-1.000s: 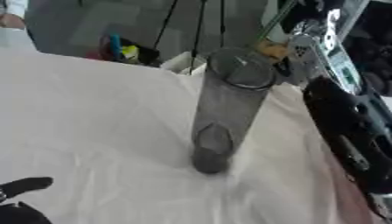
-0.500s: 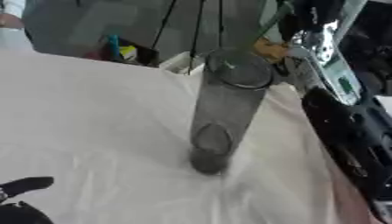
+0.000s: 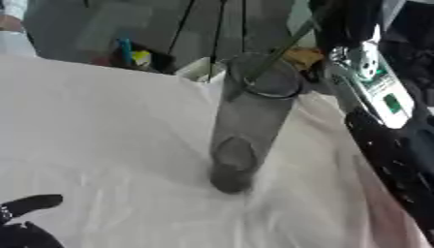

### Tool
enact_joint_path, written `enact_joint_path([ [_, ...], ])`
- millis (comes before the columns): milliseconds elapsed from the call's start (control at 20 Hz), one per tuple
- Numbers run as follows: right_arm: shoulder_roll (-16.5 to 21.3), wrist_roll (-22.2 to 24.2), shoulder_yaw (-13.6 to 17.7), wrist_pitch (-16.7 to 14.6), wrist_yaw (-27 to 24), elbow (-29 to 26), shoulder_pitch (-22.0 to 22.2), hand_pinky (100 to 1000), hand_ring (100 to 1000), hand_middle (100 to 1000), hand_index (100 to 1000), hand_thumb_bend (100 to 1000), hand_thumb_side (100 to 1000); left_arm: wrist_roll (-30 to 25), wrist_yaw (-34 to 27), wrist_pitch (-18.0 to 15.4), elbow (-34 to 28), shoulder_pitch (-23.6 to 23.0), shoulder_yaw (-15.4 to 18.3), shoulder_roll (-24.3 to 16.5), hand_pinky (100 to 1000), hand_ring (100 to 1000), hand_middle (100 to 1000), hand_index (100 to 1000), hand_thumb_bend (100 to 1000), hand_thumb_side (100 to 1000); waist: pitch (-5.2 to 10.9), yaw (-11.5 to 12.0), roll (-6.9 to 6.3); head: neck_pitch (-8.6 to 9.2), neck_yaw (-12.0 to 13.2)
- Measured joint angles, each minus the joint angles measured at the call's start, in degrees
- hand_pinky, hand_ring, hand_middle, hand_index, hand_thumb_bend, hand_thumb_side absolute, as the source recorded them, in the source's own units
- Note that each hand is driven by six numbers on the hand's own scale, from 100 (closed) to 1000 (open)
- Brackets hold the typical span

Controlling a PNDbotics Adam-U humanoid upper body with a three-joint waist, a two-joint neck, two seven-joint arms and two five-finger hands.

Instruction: Arrange flowers into the vase.

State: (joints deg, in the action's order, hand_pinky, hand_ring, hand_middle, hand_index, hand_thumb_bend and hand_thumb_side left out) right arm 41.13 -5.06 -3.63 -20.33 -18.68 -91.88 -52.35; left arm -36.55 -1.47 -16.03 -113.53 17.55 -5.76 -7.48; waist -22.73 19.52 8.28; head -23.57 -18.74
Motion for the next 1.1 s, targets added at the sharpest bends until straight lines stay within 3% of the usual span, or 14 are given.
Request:
enact_joint_path([
  [400,0.6,3.3,0.1,4.1,5.8,-2.2,0.9,510,913,242,276,100,953,-0.1,0.0,0.0,0.0,0.0,0.0,0.0,416,609,882,761,100,1000,0.0,-0.2,0.0,-0.1,0.4],
  [650,0.8,6.0,0.1,5.3,8.5,-3.1,1.5,541,998,282,317,100,981,-0.1,0.0,0.0,0.0,0.0,0.0,0.0,416,610,882,761,100,1000,0.0,-0.4,0.0,-0.11,0.5],
  [1100,1.3,13.8,0.8,7.5,13.5,-4.5,2.7,614,1000,360,415,100,1000,-0.2,0.0,-0.1,0.0,0.0,0.0,0.0,417,612,883,762,100,1000,0.0,-0.7,-0.02,-0.12,0.5],
])
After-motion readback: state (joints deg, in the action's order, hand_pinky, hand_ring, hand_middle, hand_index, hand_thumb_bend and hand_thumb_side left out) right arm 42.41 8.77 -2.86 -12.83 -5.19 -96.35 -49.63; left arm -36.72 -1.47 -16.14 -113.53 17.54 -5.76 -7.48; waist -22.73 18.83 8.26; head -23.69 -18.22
